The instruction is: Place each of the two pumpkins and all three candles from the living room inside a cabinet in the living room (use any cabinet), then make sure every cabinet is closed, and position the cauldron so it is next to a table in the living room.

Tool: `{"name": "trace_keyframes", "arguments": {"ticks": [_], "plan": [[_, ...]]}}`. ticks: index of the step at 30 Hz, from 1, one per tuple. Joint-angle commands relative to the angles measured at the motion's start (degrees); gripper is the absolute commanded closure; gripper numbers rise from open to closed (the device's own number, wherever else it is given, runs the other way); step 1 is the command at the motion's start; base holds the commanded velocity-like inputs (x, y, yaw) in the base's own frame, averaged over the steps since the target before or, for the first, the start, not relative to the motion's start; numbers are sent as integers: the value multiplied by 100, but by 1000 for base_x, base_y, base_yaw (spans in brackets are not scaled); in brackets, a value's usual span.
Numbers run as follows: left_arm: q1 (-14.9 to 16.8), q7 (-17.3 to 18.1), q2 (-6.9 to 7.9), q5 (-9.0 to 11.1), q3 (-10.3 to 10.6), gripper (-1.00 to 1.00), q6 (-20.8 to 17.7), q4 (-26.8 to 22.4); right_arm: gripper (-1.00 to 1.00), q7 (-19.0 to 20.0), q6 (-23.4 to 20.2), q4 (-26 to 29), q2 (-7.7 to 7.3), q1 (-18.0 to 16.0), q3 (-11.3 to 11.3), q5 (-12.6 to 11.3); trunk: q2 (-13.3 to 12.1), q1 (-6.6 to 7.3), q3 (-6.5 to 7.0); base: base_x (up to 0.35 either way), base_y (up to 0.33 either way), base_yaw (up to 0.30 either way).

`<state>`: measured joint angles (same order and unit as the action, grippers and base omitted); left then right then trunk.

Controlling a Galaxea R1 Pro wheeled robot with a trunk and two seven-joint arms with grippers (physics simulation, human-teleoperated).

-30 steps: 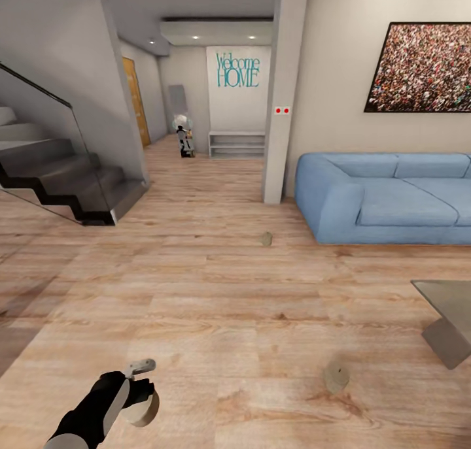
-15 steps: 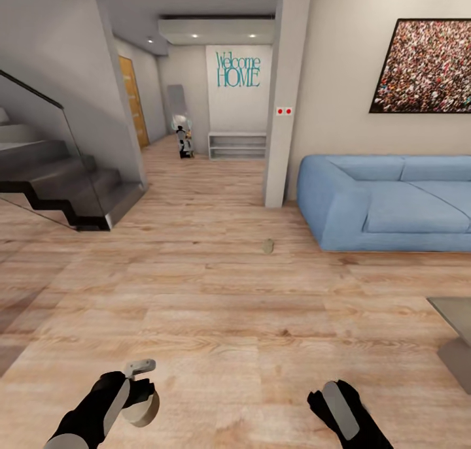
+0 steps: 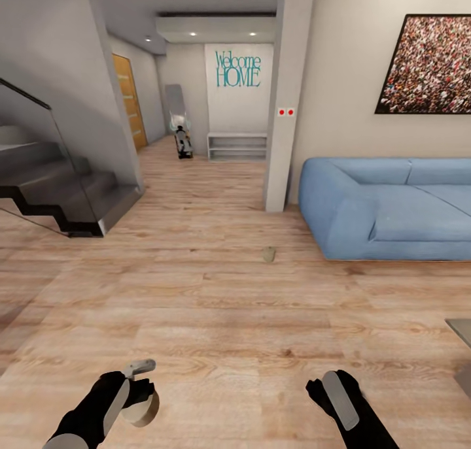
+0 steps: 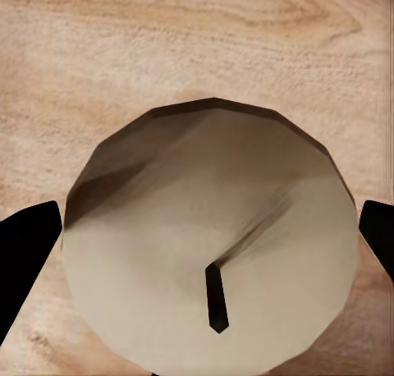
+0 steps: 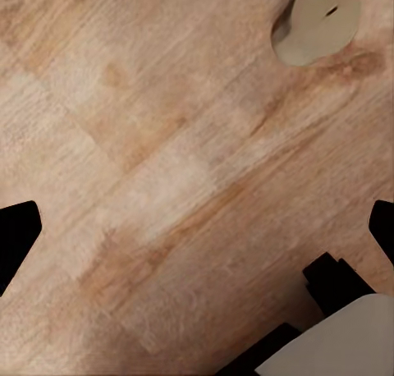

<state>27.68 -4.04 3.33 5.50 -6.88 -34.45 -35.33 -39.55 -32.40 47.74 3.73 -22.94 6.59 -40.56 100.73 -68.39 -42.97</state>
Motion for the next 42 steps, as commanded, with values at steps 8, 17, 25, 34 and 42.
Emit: {"name": "trace_keyframes", "arguments": {"ticks": [8,17,25,34,42], "plan": [[1,0,-27,2,144,100,-7,-1,-100,-39,-268,49,-23,-15,0,10,0,0,0,268,-207,0],[1,1,-26,14,222,100,-17,-1,-100,-75,-296,51,-36,-48,8,20,0,0,0,233,-259,0],[1,39,-25,21,290,100,-17,-51,-100,-64,-307,36,-268,-87,50,-6,0,0,0,25,-204,0],[6,81,-6,55,249,100,-84,-93,-100,-70,-288,0,-300,-84,70,-13,80,-44,-36,0,-8,0],[29,272,23,293,145,100,-1011,-338,-100,-46,-287,-15,-603,-31,73,-54,120,-66,-54,0,0,0]]}}
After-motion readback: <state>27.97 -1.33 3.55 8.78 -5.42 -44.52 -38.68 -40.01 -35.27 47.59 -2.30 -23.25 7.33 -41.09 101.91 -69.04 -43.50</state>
